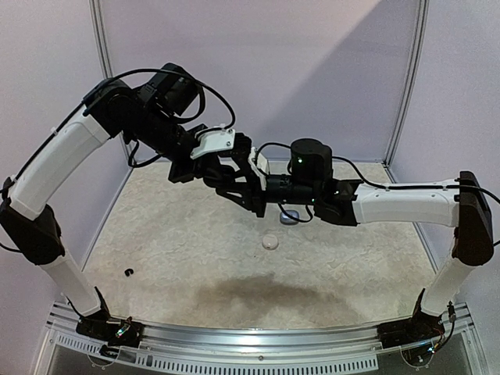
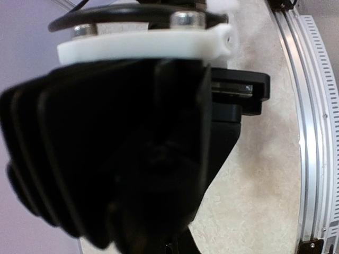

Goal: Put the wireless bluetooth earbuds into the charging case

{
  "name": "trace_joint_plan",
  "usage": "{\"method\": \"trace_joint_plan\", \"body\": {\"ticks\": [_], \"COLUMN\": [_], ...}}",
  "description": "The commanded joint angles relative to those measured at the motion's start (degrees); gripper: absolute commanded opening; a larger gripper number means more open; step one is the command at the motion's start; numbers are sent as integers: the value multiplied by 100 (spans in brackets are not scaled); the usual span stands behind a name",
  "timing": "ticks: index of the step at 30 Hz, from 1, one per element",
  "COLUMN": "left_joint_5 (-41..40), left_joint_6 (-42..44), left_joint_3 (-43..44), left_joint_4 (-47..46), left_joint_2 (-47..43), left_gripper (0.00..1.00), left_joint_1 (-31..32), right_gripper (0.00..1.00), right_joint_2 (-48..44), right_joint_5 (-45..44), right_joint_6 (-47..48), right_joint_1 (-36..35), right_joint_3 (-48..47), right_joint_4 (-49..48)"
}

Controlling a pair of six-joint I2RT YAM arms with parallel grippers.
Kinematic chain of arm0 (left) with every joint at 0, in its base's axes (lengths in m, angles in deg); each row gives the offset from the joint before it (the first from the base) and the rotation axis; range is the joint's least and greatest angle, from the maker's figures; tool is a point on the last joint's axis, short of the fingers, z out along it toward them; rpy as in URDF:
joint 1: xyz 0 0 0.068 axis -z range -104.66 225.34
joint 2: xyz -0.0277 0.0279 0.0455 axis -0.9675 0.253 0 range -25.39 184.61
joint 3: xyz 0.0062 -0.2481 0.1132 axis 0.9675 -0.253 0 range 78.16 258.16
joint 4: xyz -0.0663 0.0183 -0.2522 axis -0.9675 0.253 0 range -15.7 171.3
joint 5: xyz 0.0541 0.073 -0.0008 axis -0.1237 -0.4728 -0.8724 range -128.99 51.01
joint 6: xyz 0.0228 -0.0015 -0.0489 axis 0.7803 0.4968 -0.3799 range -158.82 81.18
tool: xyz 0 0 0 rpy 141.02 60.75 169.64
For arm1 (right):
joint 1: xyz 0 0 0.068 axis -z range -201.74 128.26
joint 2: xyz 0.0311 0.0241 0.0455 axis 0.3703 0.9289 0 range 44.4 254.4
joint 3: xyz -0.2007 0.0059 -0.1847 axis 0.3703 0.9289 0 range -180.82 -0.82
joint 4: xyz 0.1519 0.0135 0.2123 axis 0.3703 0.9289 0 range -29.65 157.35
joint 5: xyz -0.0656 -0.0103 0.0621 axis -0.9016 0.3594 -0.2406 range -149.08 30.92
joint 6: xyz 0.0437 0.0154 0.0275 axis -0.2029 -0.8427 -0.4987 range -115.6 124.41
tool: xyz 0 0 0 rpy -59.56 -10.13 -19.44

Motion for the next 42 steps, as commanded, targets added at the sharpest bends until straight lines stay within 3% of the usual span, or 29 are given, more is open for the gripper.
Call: {"method": "trace_joint_plan", "body": {"ticks": [1,14,42], "left_joint_5": [467,745,31], "left_joint_6": [-224,-445,-118], "left_joint_3": [35,696,-383], "left_joint_4": [516,729,706], "left_joint_2": [1,-131,-621], "left_gripper": [0,0,0], "left_joint_1": [10,-110,-497], "right_gripper": [9,8,9], "right_joint_2": [-121,-200,-196], "right_joint_5": [-109,-230,48], "right_joint_6": [-50,-55,112], "right_joint_1": [-74,-69,-63], "right_joint_3": [119,251,-114], "right_joint_4": [-750,-491,-83]}}
